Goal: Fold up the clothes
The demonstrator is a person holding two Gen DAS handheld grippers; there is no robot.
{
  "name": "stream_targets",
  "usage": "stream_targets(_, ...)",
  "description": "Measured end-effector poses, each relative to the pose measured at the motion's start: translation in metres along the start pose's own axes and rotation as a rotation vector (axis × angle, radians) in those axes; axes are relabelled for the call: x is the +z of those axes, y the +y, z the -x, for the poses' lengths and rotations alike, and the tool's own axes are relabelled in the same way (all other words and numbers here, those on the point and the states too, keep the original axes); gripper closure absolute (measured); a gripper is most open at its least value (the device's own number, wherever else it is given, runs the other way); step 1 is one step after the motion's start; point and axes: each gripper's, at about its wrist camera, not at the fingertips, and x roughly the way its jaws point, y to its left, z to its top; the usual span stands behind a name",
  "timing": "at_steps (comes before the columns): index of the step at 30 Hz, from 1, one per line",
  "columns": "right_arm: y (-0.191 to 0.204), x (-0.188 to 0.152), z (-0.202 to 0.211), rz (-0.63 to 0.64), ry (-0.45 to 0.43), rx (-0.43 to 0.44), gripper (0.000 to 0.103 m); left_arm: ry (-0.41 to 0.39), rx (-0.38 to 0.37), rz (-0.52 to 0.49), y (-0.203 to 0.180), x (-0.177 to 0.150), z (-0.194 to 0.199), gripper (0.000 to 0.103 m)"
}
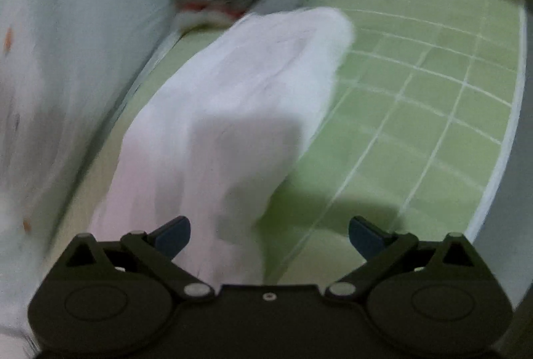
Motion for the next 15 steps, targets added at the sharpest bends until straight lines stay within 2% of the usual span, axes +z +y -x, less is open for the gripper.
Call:
stream_targets(12,-0.028,0.113,-0.071,-0.131,-0.080,0.184,0.000,0.019,0.084,0.069,-0.048,-0.017,0.004,0.000)
stream_targets(15,-0.015,0.124,-0.079,-0.048,-0.048,0.157,0.000,0.022,0.113,0.093,-0.048,-0.022,0.008,0.000)
